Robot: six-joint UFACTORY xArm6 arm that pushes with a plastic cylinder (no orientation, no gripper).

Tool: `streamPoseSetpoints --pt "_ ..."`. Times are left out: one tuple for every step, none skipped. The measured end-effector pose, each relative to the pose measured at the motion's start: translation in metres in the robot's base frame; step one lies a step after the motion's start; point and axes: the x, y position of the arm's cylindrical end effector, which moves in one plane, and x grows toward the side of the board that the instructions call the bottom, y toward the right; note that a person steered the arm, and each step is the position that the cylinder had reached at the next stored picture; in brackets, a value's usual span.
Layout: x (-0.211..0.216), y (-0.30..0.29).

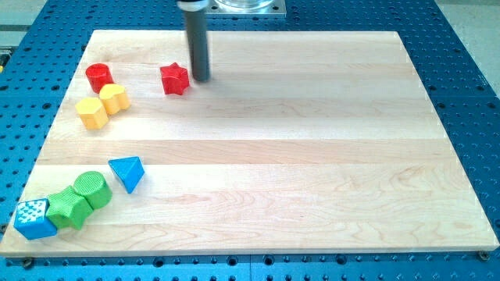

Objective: Place the red circle to the left of the red star

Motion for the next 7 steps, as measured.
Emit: streamPoseSetpoints --pt "-0.009 -0.017" --pt "-0.063 -0.061" --pt "-0.068 -0.168" --pt "-0.040 -0.199" --pt "-0.015 -0.162" --pt "-0.007 -0.141" --pt "-0.015 -0.198"
